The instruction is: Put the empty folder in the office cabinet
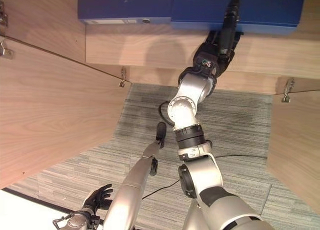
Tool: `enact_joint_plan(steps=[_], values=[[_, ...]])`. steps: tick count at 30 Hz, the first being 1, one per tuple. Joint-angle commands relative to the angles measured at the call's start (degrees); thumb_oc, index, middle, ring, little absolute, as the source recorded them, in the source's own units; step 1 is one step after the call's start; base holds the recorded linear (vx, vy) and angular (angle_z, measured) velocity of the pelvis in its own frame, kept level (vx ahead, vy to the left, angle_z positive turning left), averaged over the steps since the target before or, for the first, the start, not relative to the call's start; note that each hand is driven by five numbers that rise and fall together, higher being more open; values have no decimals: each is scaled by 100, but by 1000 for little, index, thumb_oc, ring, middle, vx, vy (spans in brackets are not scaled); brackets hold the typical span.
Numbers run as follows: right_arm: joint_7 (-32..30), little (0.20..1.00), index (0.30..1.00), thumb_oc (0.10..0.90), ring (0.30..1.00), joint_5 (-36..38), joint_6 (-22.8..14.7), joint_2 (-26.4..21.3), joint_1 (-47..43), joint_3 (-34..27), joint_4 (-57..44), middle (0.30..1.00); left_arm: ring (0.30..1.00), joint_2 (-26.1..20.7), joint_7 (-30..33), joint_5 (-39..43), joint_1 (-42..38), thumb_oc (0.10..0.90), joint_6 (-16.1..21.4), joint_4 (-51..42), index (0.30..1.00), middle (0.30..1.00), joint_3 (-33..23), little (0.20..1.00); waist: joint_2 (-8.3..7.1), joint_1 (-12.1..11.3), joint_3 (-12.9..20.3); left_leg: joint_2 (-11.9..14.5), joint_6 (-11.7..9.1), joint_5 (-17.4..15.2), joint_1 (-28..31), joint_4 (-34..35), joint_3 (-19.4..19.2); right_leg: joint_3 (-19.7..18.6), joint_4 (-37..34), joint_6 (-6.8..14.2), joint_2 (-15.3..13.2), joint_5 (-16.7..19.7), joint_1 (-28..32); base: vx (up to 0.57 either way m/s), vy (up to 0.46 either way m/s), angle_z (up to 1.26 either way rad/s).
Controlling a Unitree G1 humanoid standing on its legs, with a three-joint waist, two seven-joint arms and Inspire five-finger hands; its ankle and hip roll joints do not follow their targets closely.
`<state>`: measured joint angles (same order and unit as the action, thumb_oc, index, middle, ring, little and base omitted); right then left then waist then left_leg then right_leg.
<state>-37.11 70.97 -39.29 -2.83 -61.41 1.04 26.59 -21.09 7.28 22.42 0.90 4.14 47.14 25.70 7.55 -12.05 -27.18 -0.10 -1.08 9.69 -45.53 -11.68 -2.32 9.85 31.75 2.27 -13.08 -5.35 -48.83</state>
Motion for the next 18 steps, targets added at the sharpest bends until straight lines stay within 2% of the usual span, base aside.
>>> enact_joint_plan(steps=[1, 6, 16, 18], values=[[-306, 900, 900, 800, 900, -284, 371, -437, -323, -41, 437, 900, 900, -170, 209, 250, 374, 800, -194, 596, 900, 900, 164, 900, -175, -66, 78, -180, -143, -562, -202, -52, 146, 166, -579, 389, 8, 62, 570, 0, 0, 0], [-338, 900, 900, 800, 900, -149, 644, -678, -698, -190, 1477, 900, 900, -148, 243, 343, 258, 800, -154, 692, 900, 900, 148, 900, -201, -72, 62, -176, -139, -563, -204, -57, 156, 158, -617, 385, 36, 70, 583, 2, 2, -6], [-235, 900, 900, 800, 900, -280, 489, -374, -279, 65, 705, 900, 900, 1, 329, 474, 267, 800, -170, 811, 900, 900, 87, 900, -273, 10, -34, -145, -146, -545, -229, -57, 144, 152, -616, 358, 55, 83, 548, 0, -1, 0], [-2, 900, 900, 800, 900, -222, 407, -212, -108, 158, 254, 900, 900, 46, 325, 529, 261, 800, -182, 776, 900, 900, 64, 900, -280, 29, -66, -140, -148, -529, -221, -51, 139, 163, -625, 357, 59, 93, 562, 0, 0, 0]])
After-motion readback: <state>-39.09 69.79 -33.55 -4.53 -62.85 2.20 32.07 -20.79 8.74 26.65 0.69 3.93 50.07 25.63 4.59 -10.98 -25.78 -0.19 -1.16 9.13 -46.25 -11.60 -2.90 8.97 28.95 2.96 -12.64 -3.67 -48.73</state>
